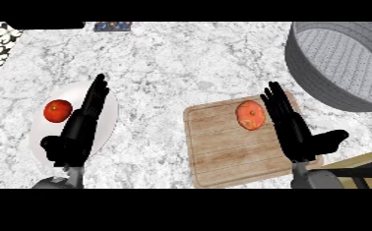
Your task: Pick the squash from the cutting board and place it in the basket
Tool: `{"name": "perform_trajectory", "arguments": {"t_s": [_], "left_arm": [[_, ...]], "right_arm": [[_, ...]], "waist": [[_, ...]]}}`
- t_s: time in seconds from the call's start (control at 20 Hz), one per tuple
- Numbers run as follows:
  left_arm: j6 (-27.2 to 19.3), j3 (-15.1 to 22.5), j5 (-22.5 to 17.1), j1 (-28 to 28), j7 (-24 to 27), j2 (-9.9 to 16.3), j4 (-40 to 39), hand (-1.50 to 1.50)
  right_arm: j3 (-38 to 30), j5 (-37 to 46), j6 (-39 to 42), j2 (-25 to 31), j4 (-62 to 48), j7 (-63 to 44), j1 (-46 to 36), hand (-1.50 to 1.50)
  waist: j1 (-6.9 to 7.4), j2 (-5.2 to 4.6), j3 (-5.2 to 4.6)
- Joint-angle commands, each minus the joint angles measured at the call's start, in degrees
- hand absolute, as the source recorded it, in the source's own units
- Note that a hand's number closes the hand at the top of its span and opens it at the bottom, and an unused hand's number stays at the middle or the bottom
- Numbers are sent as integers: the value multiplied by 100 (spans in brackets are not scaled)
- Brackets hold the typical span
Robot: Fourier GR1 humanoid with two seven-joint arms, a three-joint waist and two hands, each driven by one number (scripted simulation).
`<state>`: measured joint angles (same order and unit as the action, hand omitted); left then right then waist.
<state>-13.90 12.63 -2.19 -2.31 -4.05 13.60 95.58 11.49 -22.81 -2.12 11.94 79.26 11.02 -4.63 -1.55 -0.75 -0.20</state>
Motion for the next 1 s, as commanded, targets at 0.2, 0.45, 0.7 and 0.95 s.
{"name": "perform_trajectory", "arguments": {"t_s": [0.2, 0.45, 0.7, 0.95], "left_arm": [[390, -879, -454, -358, -476, 605, -573, 0], [543, -783, -590, -436, -803, 574, -797, 0], [953, -1269, -964, -828, -929, 878, -1337, 0], [928, -1327, -902, -726, -675, 732, -1491, 0]], "right_arm": [[-1504, -724, 1113, 1099, -206, 601, -1650, 150], [-50, 2104, 1051, 1583, 422, 1567, -1820, -150], [727, 3471, -651, 140, 396, 1489, -1828, -150], [893, 3746, -509, 85, 1207, -1466, -2467, -150]], "waist": [[260, 16, 30], [375, 41, -11], [180, 65, 11], [108, 104, 7]]}}
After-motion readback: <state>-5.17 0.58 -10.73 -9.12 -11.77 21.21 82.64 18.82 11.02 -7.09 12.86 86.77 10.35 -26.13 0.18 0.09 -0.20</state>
